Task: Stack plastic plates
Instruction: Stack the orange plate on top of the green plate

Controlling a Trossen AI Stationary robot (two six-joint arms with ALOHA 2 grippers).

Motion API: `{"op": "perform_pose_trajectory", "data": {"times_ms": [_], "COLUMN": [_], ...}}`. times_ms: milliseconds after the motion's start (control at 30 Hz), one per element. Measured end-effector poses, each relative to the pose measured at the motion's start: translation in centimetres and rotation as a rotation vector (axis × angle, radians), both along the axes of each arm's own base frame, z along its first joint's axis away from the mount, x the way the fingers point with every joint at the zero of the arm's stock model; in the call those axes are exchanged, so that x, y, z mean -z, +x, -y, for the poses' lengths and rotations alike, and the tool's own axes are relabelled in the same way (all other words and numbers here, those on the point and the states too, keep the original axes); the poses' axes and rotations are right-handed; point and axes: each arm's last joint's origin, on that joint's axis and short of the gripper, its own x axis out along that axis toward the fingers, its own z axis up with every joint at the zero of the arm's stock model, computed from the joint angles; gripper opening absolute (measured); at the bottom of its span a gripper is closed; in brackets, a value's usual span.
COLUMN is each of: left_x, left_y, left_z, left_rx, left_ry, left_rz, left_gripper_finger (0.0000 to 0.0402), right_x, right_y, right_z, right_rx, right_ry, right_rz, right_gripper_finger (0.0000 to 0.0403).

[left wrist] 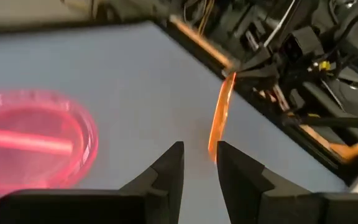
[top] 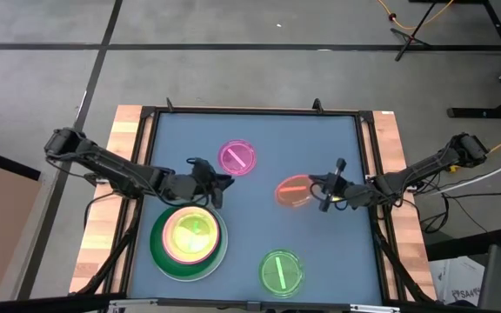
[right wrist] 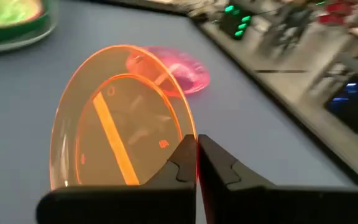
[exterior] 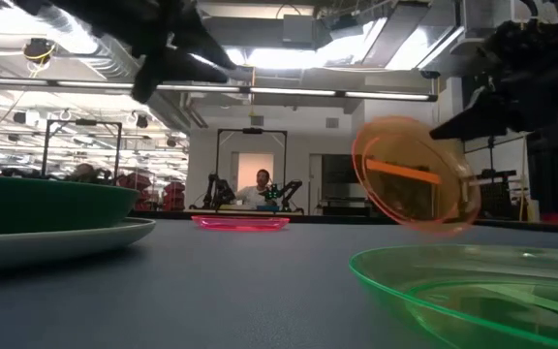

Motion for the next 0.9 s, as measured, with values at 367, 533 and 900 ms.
{"op": "perform_pose_trajectory", "data": {"times_ms": [367,533,900], "left_x": [1.6,2.3,2.2], "left_y": [3.7,5.7,11.6], "left_z": [0.1,0.4,1.6], "left_rx": [-0.051,-0.045,-0.017], "left_ry": [0.229,0.297,0.542], "left_rz": [0.11,0.103,-0.008], "left_gripper_finger": [0.0089,0.0089,0.0089], "right_x": [-0.7,-0.8,-0.8], "right_y": [0.1,0.1,0.1], "right_z": [0.2,0.3,0.3], "right_rx": [0.125,0.151,0.163], "right_ry": [-0.029,-0.038,-0.042], "right_rz": [0.096,0.106,0.109], "right_gripper_finger": [0.0,0.0,0.0]}}
